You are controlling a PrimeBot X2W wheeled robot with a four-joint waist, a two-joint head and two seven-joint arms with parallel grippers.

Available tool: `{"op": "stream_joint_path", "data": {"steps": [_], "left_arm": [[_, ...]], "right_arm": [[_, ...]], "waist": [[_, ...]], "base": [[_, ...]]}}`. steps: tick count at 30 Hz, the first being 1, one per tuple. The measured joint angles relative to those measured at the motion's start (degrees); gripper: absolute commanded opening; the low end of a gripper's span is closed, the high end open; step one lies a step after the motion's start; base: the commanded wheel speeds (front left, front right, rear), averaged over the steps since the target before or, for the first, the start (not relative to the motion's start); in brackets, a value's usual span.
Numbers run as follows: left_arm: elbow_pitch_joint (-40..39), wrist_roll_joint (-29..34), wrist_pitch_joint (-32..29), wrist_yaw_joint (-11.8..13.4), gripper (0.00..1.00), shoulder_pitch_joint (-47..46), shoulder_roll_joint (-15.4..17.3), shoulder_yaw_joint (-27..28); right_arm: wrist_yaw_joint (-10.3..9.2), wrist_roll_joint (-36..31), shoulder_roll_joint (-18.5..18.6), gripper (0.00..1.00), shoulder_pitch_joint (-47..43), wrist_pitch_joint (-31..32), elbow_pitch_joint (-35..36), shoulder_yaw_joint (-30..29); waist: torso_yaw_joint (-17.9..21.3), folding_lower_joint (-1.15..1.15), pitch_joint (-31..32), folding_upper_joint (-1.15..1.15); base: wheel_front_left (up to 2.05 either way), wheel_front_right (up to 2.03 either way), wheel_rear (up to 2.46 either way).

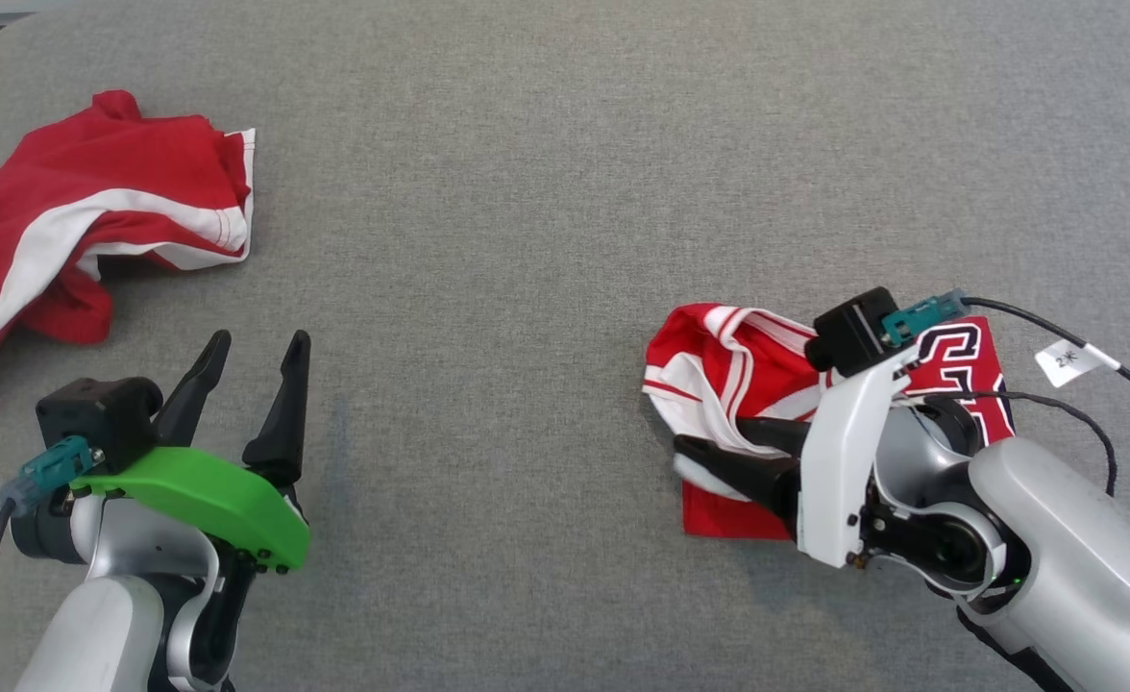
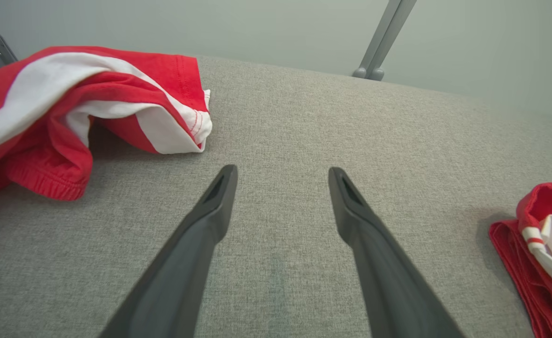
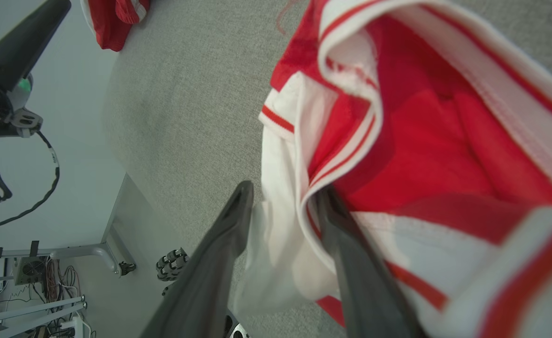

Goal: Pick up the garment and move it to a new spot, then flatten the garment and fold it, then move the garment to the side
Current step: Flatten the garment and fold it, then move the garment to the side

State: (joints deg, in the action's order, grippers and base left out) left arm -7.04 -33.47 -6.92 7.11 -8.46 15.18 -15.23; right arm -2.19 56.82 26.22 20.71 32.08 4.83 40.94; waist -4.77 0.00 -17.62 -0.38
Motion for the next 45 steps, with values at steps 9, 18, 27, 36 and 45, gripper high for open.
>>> {"op": "stream_joint_path", "data": {"steps": [9,18,27,36,45], "left_arm": [[1.5,0.0,-0.1,0.0,1.0,0.2,0.3,1.0],[2.5,0.0,-0.7,0.0,1.0,1.2,0.9,3.9],[0.8,-0.1,-2.2,0.0,1.0,2.7,0.8,3.7],[0.1,-0.1,-2.9,0.0,1.0,2.6,0.7,3.1],[-1.4,-0.1,-3.6,0.0,1.0,2.6,0.2,2.0]], "right_arm": [[2.08,-2.0,-5.2,1.0,2.7,-0.8,-1.3,3.9],[3.54,0.1,-6.6,1.0,2.4,-4.6,5.7,0.4],[-0.87,0.4,1.0,1.0,-1.5,-7.3,-1.6,-7.3],[-1.09,1.5,0.7,1.0,-2.7,-10.9,-3.0,-10.8],[-2.44,2.6,8.2,1.0,-8.8,-10.6,-9.7,-14.7]], "waist": [[2.6,0.0,1.1,0.0],[5.3,0.0,3.0,0.0],[7.8,0.0,4.0,0.0],[6.2,0.0,4.2,0.0],[3.2,0.0,3.3,0.0]], "base": [[0.0,0.0,0.0],[0.0,0.0,0.0],[0.0,0.0,0.0],[0.0,0.0,0.0],[0.0,0.0,0.0]]}}
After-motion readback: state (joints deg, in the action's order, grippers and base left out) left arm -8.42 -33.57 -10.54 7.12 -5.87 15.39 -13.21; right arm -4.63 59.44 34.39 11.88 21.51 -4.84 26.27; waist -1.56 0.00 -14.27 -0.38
